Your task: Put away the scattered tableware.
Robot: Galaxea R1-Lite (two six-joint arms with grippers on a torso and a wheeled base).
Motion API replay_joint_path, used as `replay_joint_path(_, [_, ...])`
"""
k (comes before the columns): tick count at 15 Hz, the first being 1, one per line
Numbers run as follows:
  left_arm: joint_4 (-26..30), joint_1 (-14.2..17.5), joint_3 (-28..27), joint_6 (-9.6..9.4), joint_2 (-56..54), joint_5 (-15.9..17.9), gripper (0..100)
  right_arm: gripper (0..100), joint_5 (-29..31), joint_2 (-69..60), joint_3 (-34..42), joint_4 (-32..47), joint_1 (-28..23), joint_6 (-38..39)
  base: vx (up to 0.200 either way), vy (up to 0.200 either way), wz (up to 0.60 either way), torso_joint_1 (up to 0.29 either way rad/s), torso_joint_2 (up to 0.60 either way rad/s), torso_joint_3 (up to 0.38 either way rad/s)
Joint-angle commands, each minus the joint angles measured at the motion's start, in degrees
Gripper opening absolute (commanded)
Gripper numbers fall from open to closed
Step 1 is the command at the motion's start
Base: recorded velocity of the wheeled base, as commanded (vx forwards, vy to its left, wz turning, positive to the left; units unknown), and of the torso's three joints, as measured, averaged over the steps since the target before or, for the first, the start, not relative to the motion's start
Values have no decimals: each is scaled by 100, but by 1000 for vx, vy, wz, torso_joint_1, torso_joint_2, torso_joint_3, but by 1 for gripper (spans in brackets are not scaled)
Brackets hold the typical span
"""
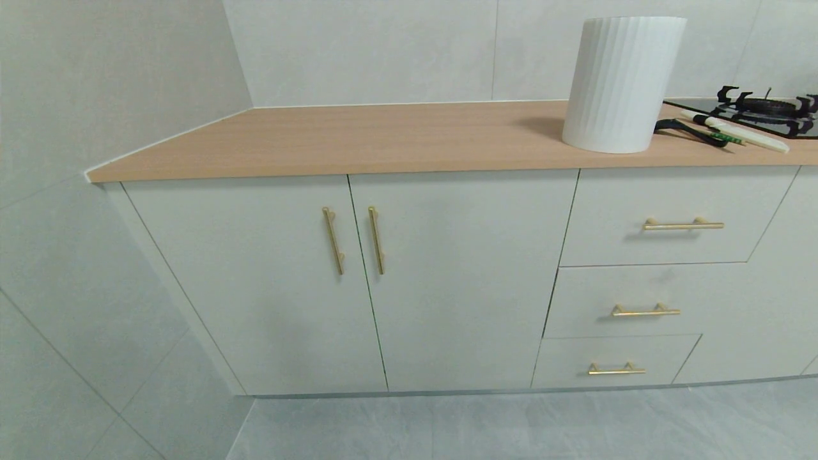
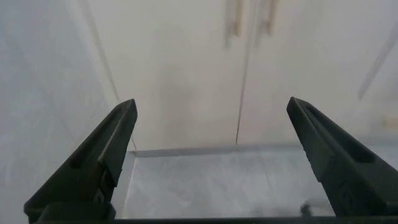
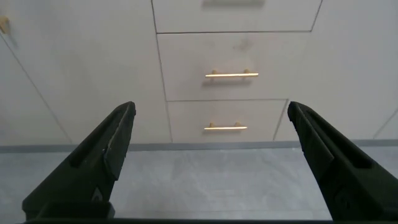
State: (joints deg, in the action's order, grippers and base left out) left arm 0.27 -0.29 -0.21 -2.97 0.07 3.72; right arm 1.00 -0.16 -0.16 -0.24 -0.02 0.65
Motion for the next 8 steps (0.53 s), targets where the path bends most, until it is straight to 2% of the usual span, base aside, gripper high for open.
replay_joint_path(1, [-9,-15,12,-10,45,6,100,100,-3,16,16,-2,2,-12,0,0,0,0,0,0])
replay_joint_path(2, [0,-6,3,78,1,6,100,100,-3,16,16,-2,-6,-12,0,0,0,0,0,0])
replay_joint_path(8, [0,-6,3,139,1,-3,100,100,-3,16,16,-2,2,-3,0,0,0,0,0,0])
